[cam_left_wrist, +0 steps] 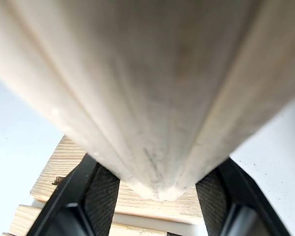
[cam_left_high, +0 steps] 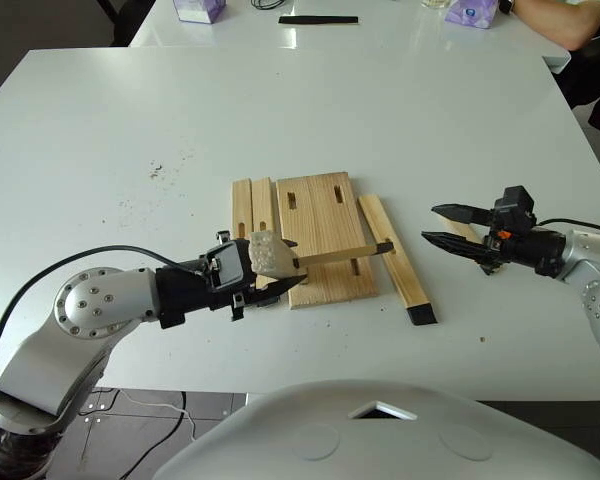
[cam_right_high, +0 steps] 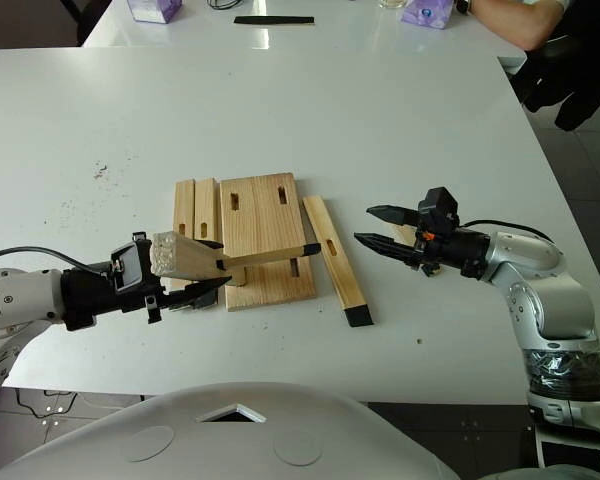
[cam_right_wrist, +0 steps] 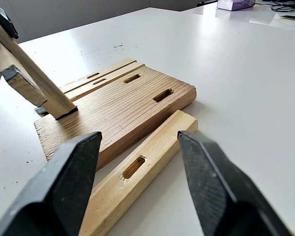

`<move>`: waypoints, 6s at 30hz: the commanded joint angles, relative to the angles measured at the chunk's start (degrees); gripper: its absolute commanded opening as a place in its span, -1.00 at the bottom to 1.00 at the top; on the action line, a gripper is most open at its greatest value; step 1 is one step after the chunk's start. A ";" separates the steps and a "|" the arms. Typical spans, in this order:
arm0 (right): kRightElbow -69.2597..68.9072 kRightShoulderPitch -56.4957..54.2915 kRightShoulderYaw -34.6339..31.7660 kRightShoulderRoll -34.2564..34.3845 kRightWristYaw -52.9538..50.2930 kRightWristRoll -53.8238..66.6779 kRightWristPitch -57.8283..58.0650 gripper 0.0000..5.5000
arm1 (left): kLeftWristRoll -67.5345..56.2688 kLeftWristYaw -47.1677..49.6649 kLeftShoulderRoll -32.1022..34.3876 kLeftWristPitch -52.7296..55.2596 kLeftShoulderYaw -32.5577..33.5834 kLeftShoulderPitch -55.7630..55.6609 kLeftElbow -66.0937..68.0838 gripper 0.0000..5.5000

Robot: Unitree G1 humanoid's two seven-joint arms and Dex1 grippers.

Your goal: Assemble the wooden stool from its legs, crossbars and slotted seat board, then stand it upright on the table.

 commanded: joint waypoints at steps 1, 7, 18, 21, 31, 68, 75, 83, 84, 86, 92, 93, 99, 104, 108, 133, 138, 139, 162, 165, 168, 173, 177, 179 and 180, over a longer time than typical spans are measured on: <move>-0.71 0.24 0.48 0.17 -0.33 -0.59 -0.22 0.04 | 5.38 -0.39 1.40 1.02 -3.35 3.41 4.62 -0.24; -0.61 -0.12 1.28 0.34 -0.37 -0.93 -0.33 0.04 | 1.52 -2.21 0.82 -1.43 -2.46 1.66 5.53 -0.24; 1.56 -3.56 0.72 1.80 -1.73 -0.62 -0.17 0.04 | 6.21 -13.50 2.80 -8.43 -10.16 -11.89 17.80 -0.24; 2.12 -4.19 0.85 2.01 -1.86 -0.76 -0.24 0.04 | 7.67 -14.27 1.49 -9.41 -12.76 -15.96 21.71 -0.24; 1.73 -4.22 1.60 2.88 -2.19 -1.00 -0.07 0.04 | 7.55 -13.46 -1.26 -6.94 -16.19 -26.88 29.52 -0.12; -2.17 5.48 -1.90 5.12 -8.33 -2.24 -2.44 0.04 | 8.89 19.35 -11.44 31.61 2.53 6.15 7.15 0.25; -2.10 5.42 -1.51 5.64 -9.16 -2.75 -2.67 0.04 | 9.17 12.71 -3.77 27.20 7.48 4.01 15.17 0.25; -2.02 5.74 -0.68 6.04 -9.68 -3.65 -3.43 0.04 | 1.23 9.81 -5.43 32.58 13.34 -2.19 18.86 0.25; -1.89 5.66 -0.96 6.20 -9.69 -3.49 -3.67 0.04 | 0.24 10.04 -5.88 33.48 13.97 -3.05 18.68 0.25; -1.58 5.31 -1.26 6.38 -9.58 -3.03 -3.75 0.04 | -2.38 10.60 -7.44 35.62 15.48 -4.71 18.19 0.25; -1.04 4.12 -0.79 6.42 -9.08 -2.84 -3.79 0.04 | -4.14 13.22 -9.82 38.15 14.62 -6.32 16.57 0.25; -0.79 3.86 -0.68 6.43 -9.04 -2.98 -3.81 0.04 | -3.51 13.62 -10.04 37.81 13.88 -5.86 16.84 0.25; 0.45 2.39 -0.12 6.65 -8.87 -3.44 -4.08 0.04 | -0.21 14.43 -10.48 34.42 8.90 -3.17 18.39 0.25; 0.76 2.10 0.18 6.92 -8.97 -3.59 -4.38 0.04 | 3.39 15.80 -10.51 30.83 6.76 -3.13 22.92 0.25; 1.46 1.51 0.70 7.15 -8.88 -3.99 -4.67 0.04 | 4.58 18.74 -12.95 29.61 8.24 -5.39 26.34 0.17; 0.08 -28.28 -15.21 4.88 -19.90 21.52 11.94 0.04 | -52.11 22.84 -13.79 22.29 28.55 -39.05 9.92 -0.27; -6.28 -35.72 -9.45 3.71 -10.44 31.11 18.39 0.13 | -60.38 18.87 -8.23 23.88 26.72 -35.96 7.47 -0.27; -6.70 -36.95 -9.20 3.07 -8.13 34.53 20.68 0.21 | -60.67 17.14 -6.89 24.32 26.48 -34.24 6.85 -0.27; -10.84 -47.61 2.68 7.36 -0.79 36.71 24.64 0.23 | -54.33 9.41 -1.32 21.48 15.75 -30.70 3.59 -0.27; -10.54 -46.54 3.79 7.28 0.16 34.18 23.72 0.06 | -51.23 9.10 -1.83 20.86 13.73 -29.59 3.19 -0.27; -10.90 -45.03 4.92 6.39 1.70 31.11 22.75 -0.12 | -50.03 9.01 -2.10 20.08 12.88 -29.45 3.24 -0.27; -8.76 -42.24 6.34 3.61 5.37 24.13 19.37 -0.25 | -47.84 8.41 -2.30 19.10 12.73 -30.73 4.85 -0.27; -7.37 -40.47 6.80 1.89 6.67 21.34 16.82 -0.25 | -47.41 8.39 -2.47 18.61 13.00 -31.75 5.29 -0.27; -7.52 -39.90 6.90 1.55 6.73 21.17 16.19 -0.25 | -47.32 8.51 -2.56 18.60 12.96 -32.11 5.24 -0.27; -7.59 -39.74 6.95 1.47 6.76 21.12 15.96 -0.25 | -47.30 8.62 -2.61 18.60 12.88 -32.31 5.20 -0.27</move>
